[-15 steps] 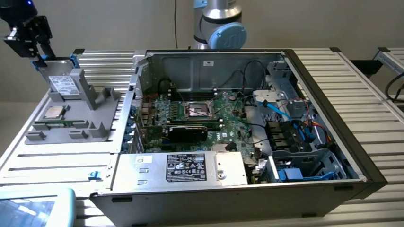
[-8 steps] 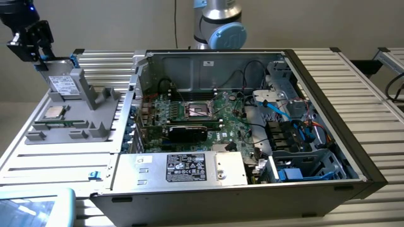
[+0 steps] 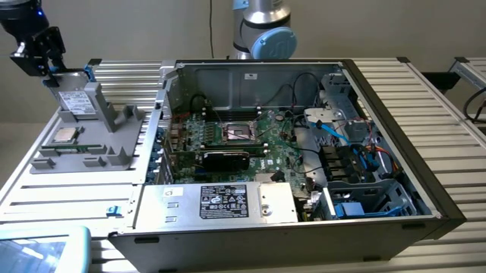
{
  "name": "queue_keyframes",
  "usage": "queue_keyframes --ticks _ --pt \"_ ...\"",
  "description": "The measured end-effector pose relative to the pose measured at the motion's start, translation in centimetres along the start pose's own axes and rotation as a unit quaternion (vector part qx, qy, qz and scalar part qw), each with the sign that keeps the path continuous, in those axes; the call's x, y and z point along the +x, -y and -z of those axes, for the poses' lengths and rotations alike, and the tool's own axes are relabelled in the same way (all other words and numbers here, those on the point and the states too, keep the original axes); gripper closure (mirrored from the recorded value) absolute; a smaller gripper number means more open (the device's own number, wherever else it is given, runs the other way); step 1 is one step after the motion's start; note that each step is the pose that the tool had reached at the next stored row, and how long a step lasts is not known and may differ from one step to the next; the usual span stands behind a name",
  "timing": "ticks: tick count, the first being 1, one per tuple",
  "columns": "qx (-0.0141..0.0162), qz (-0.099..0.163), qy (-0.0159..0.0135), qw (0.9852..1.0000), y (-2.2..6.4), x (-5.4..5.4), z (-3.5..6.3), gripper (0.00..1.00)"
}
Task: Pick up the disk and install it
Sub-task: 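Pick up the disk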
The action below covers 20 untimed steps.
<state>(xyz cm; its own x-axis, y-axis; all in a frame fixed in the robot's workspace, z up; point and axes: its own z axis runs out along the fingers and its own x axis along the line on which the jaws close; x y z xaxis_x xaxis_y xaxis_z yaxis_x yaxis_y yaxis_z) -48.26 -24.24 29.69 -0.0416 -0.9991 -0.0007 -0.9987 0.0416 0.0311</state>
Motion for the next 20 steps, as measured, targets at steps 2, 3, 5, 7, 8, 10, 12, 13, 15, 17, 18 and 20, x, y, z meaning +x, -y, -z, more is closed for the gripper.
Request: queue_keyframes --ticks 2,3,5,7,8,10,12,13,15,17,18,20 --pt "0.0001 0.0 0.0 1.0 -0.05 0.0 -0.19 0.43" --pt "0.0 0.0 0.0001 1.0 -0.07 0.0 -0.3 0.43" --pt "0.0 0.001 0.0002 1.0 -0.07 0.0 -0.56 0.43" --pt "0.0 0.001 0.0001 1.0 -0.06 0.0 -0.83 0.43" --pt "0.0 0.001 0.0002 1.0 -0.06 0.0 -0.95 0.43" --pt "0.0 0.001 0.0001 1.0 -0.06 -0.1 -1.13 0.43" --pt "-0.0001 0.001 0.0002 1.0 -0.06 -0.1 -1.2 0.43" --pt "0.0 0.001 0.0001 1.0 -0.06 -0.2 -1.22 0.43" --pt "-0.0001 0.002 0.0001 1.0 -0.07 -0.2 -1.28 0.43" --pt "-0.0001 0.002 0.0001 1.0 -0.09 -0.4 -1.35 0.43" --pt "-0.0001 0.003 0.0001 1.0 -0.11 -0.4 -1.36 0.43" --pt "0.0 0.003 0.0001 1.0 -0.13 -0.5 -1.39 0.43"
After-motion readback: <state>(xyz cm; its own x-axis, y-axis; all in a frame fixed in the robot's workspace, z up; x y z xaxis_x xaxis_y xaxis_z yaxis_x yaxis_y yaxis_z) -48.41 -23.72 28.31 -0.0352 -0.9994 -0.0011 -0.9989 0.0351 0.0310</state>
